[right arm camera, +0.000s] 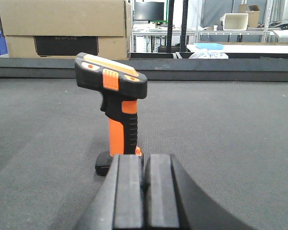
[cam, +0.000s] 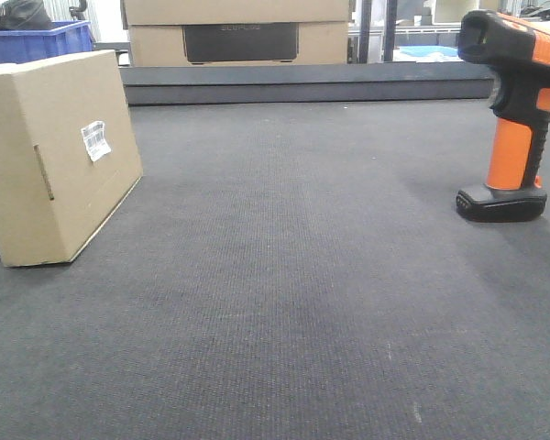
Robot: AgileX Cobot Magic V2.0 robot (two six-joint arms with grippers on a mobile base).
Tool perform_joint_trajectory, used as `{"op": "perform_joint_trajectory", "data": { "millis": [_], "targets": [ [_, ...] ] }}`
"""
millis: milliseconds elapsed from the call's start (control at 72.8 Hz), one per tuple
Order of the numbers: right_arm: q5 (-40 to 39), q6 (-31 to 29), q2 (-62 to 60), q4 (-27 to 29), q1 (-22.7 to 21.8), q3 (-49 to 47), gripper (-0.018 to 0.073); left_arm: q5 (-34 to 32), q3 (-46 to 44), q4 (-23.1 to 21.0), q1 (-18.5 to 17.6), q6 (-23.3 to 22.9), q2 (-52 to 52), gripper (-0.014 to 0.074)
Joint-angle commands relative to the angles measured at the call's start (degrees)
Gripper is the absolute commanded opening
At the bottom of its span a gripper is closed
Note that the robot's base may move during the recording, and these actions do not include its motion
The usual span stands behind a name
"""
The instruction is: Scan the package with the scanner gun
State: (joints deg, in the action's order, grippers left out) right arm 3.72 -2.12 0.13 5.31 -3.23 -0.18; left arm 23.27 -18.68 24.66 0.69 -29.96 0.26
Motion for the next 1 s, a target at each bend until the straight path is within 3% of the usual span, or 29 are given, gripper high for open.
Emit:
{"op": "perform_joint_trajectory", "data": {
  "millis": [0,233,316,412,467,755,989],
  "targets": [
    [-0.8,-0.3,-0.1,0.1,-0.4,0.2,-0.0162,-1.2,0.1,0.2,0.3,-0.1,-0.3,-0.0111],
    [-0.8,-0.3,-0.1,0.1,-0.4,0.2,-0.0162,0.7,0.2,1.5,0.3,-0.1,-0.3,-0.0111],
    [-0.8,-0.3,-0.1,0.1,-0.4,0.2,-0.0162,-2.3,1.6,0.8,0.3,1.6,-0.3,-0.0111],
    [-0.8,-0.3,-0.1,0.1,-0.4,0.2,-0.0162,-17.7,8.3,-13.8,0.0,15.6,-0.3,-0.0111],
    [-0.8,-0.3,-0.1,0.1,-0.4,0.2,-0.0162,-23.3,11.9,-18.3,-0.3,19.7,-0.3,-0.0111],
    [-0.8,-0.3,-0.1,0.1,-0.4,0.2,-0.0162,-28.9,18.7,-19.4,-0.8,19.9,-0.3,-0.0111],
    [-0.8,-0.3,-0.1,0.1,-0.4,0.2,-0.0162,-23.7,18.7,-22.4,-1.5,19.9,-0.3,-0.0111]
  ]
}}
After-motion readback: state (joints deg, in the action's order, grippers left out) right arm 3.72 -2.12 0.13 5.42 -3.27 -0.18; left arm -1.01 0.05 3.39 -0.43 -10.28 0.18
